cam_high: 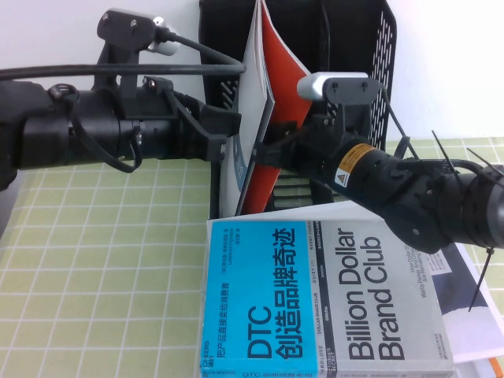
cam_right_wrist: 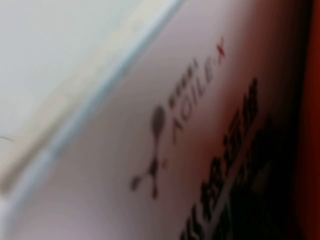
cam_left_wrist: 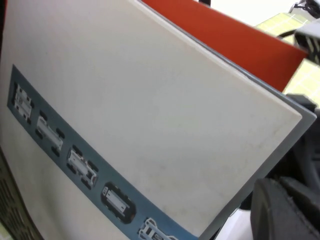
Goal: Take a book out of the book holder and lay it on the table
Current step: Pick up the right side book from the book shelf
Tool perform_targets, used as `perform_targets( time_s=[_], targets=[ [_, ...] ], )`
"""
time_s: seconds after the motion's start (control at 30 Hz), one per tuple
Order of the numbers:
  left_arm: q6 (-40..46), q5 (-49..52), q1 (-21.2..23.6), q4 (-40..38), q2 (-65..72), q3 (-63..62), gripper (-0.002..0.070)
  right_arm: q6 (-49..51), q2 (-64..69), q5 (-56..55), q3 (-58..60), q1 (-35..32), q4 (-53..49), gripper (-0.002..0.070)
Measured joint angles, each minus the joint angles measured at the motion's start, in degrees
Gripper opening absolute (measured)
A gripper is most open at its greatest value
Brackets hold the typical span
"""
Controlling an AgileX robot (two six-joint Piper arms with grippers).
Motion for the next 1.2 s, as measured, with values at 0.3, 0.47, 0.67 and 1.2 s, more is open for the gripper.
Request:
perform_targets(
  time_s=[0.3, 0.47, 0.67, 1.2],
  targets=[
    [-2.2, 0.4, 0.0, 4.0, 0.0, -1.2, -0.0003, -3.7, -0.6, -3.6, 0.0, 0.0, 0.0, 0.0016],
    [-3.9, 1.1, 0.0, 5.3, -1.0, -1.3, -0.0003, -5.0, -4.9, -2.4, 0.0, -0.8, 0.0, 0.0014],
    [-4.2, 1.5, 0.0, 6.4, -5.8, -1.3, -0.0003, -4.9, -13.3, -1.6, 0.0, -5.4, 0.0, 0.0014],
    [-19.1, 4.0, 0.0, 22.8, -22.2, -1.3, -0.0003, 38.8, -42.3, 0.9, -0.2, -7.9, -54.9, 0.0014]
  ],
)
